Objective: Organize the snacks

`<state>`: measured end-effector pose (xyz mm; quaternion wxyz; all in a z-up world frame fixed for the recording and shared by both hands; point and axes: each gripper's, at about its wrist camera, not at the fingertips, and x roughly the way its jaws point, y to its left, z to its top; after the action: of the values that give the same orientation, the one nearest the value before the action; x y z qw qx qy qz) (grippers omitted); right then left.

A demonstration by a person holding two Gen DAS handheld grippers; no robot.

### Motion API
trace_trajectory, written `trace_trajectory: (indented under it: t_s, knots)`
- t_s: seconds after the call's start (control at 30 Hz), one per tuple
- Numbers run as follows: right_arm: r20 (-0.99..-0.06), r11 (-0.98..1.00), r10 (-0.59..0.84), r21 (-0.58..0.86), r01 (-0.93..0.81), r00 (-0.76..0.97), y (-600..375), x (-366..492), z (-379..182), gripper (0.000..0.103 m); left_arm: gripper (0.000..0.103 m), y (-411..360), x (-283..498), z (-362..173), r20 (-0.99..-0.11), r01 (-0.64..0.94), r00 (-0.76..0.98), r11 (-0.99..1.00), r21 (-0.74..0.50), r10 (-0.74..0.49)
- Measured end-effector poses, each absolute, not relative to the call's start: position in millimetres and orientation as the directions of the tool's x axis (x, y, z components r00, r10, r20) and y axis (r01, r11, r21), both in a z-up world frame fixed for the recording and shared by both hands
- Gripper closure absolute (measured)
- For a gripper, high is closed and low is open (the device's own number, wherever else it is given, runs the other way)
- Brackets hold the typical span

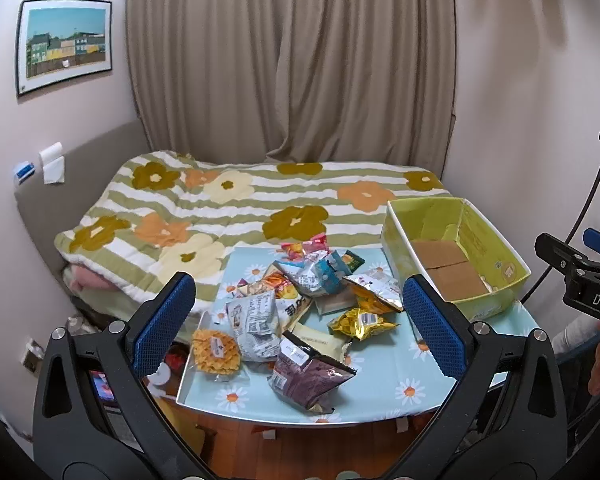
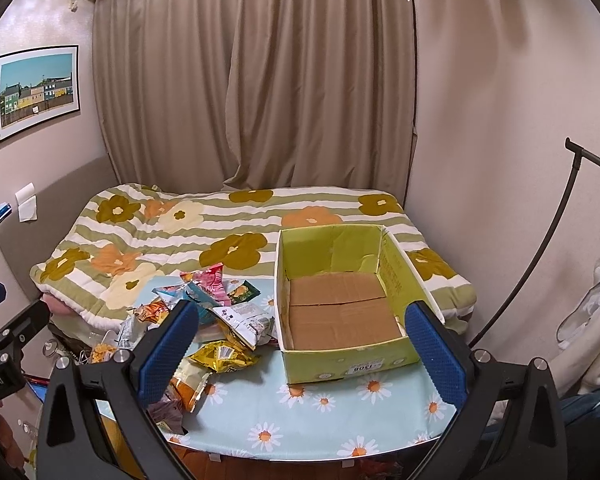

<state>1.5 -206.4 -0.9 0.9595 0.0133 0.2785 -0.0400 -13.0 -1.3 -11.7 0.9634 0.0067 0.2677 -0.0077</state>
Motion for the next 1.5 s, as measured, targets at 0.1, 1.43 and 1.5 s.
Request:
trace_trajectory:
  t_s: [0.1,1.43,1.5]
  knots:
    - [-0.537,0.997,-0.066,0.006,0.082,0.841,-208,2,0,0.001,0.0,-1,-14,-12,-0.518,0.016,0.856,1.0,0.007,-0.01]
    - [-0.817,0.947,0.319,0.29,-0.136,0.479,-71,74,-203,0.001,0.001,107,158,-182,-0.856,0.065,0.471,0.976,-0.206,-0.212]
    - [-0.812,0.948,0.313,0.302,-0.104,0.493,-61,73,-211,0.001,0.001,107,171,-195,-0.864,0.088,0.446,0.972,-0.216,-0.232]
